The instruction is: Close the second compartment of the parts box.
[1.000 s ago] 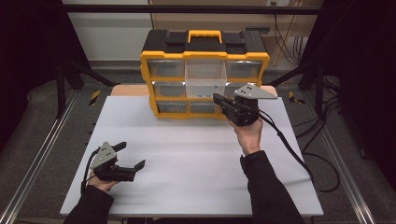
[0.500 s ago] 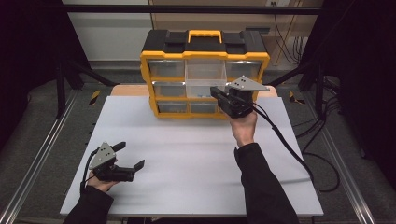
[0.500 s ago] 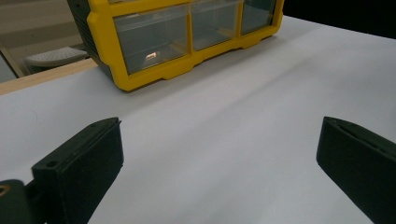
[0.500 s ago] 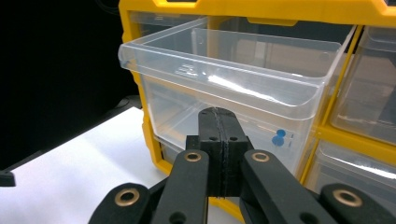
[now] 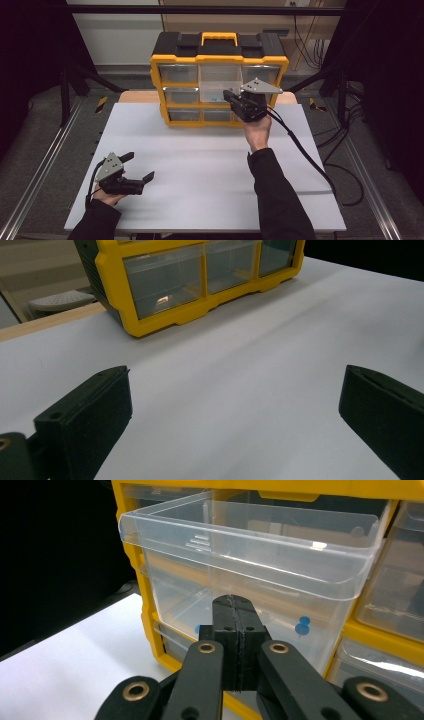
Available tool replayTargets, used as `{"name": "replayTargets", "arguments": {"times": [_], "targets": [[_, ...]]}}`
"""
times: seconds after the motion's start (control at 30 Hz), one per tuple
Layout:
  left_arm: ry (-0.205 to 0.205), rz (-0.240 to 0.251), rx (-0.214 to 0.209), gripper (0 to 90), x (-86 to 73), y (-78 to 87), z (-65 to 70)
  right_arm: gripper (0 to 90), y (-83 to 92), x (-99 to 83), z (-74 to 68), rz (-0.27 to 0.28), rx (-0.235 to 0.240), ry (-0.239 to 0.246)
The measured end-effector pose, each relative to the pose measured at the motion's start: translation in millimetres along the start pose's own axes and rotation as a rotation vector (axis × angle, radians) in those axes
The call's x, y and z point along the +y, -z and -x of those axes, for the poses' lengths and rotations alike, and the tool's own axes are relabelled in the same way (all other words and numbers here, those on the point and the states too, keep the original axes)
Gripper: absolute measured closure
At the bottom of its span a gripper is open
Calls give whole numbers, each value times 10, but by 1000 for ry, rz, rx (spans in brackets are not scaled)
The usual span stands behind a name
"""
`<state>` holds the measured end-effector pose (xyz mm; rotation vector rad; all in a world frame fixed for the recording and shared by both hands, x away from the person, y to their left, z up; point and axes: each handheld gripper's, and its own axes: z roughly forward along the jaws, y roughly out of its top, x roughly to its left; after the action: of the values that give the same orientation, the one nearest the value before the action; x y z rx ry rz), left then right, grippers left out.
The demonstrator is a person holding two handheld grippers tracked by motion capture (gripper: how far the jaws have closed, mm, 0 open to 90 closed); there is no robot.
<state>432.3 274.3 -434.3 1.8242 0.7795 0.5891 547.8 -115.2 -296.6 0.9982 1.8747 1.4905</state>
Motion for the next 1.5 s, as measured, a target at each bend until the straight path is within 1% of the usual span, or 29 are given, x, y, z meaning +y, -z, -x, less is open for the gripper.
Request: {"name": "replayTargets", "arguments": {"times": [0.03, 0.07, 0.17, 0.2, 0.27, 0.37, 0.47, 0.57, 0.6, 0.63, 0.7, 0.83, 1.13, 1.27, 1.37, 1.5], "targets": [[-1, 0, -1, 3, 0, -1, 2, 900, -6, 2, 9, -2, 8, 2], [-2, -1, -2, 3, 0, -2, 3, 900, -14, 1, 20, -4, 6, 9], [-1, -1, 0, 3, -2, -2, 0, 900, -41, 12, 38, -3, 3, 3], [0, -1, 0, 3, -3, -1, -1, 900, -50, 18, 36, -1, 1, -9], [0, -2, 1, 3, -4, 1, -3, 900, -70, 24, 57, -6, -1, 3], [1, 0, 1, 3, -3, 2, -3, 900, -109, 35, 69, -4, -4, -7], [2, 0, 1, 3, -2, 4, -4, 900, -144, 40, 89, -10, -2, 3], [2, 0, 1, 3, -3, 8, -7, 900, -182, 51, 101, -7, -6, 1], [2, 1, 1, 3, -3, 10, -8, 900, -189, 54, 113, -10, -7, 14], [2, 2, 1, 3, -2, 11, -9, 900, -201, 61, 113, -11, -10, 7], [5, 3, 1, 3, -2, 16, -10, 900, -221, 71, 126, -9, -12, 14], [6, 2, 4, 3, -6, 20, -20, 900, -257, 87, 160, -9, -16, 4], [7, 2, 9, 3, -16, 39, -14, 900, -317, 108, 237, -13, -30, 3], [9, 4, 11, 3, -17, 46, -13, 900, -348, 121, 257, -17, -37, 8], [5, 3, 10, 3, -15, 40, -7, 900, -368, 130, 270, -20, -44, 25], [3, 2, 5, 3, -11, 32, 4, 900, -404, 140, 285, -18, -52, 23]]}}
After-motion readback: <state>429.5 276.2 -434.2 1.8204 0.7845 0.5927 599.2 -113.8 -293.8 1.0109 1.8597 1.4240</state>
